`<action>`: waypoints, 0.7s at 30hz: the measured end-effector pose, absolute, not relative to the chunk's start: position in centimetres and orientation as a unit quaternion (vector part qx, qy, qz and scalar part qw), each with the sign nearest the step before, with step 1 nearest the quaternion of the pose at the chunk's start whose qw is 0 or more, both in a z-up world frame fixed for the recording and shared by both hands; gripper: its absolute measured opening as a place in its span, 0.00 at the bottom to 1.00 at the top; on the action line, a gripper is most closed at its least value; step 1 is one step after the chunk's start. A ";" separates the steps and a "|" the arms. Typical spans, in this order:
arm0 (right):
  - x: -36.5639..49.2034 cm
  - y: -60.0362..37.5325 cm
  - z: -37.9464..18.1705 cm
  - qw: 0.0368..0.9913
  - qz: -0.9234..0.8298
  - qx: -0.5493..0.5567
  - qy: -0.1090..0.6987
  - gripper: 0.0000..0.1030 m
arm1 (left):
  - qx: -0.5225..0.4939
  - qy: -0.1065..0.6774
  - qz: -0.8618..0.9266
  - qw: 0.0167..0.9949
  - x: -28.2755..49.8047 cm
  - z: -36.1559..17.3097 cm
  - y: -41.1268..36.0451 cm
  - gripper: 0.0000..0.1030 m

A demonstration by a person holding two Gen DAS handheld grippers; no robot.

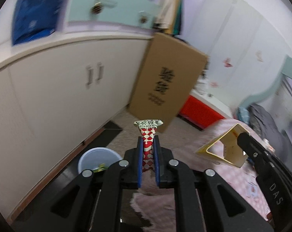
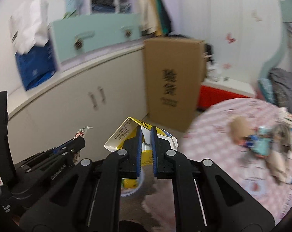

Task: Collect trash
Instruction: 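Carry both items to the wastebasket and open the right tool to drop the box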

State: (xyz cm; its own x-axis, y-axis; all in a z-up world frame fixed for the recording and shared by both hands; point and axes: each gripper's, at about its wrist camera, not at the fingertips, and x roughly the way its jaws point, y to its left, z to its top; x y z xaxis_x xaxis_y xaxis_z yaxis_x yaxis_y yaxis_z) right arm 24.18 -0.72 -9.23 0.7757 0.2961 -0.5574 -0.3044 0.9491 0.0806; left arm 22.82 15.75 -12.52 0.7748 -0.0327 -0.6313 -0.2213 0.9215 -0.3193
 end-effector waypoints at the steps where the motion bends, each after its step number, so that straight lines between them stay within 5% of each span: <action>1: 25.1 0.8 -10.1 0.937 0.173 -0.011 0.305 0.09 | -0.197 0.336 0.066 0.919 23.2 -13.2 17.1 0.09; 7: 29.3 7.8 -14.9 0.917 0.219 -0.035 0.332 0.10 | -0.213 0.365 0.128 0.897 25.2 -16.8 23.3 0.09; 10: 31.4 10.2 -17.5 0.907 0.221 -0.041 0.357 0.31 | -0.214 0.379 0.153 0.887 26.4 -18.5 25.7 0.09; 11: 31.9 10.5 -18.3 0.901 0.227 -0.033 0.368 0.52 | -0.213 0.383 0.158 0.885 26.5 -18.9 26.1 0.10; 12: 32.2 10.7 -18.8 0.899 0.228 -0.028 0.373 0.57 | -0.214 0.391 0.164 0.880 26.9 -19.6 26.8 0.10; 21: 32.4 10.0 -20.8 0.890 0.220 -0.023 0.398 0.60 | -0.210 0.424 0.171 0.864 28.2 -22.9 26.9 0.10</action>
State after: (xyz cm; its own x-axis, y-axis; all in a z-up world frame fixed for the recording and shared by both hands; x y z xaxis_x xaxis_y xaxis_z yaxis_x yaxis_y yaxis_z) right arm 32.36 9.98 -20.84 0.5861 0.3729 -0.7194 -0.4096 0.9024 0.1340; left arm 28.21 26.95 -22.93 0.5826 0.1164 -0.8044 -0.4732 0.8533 -0.2192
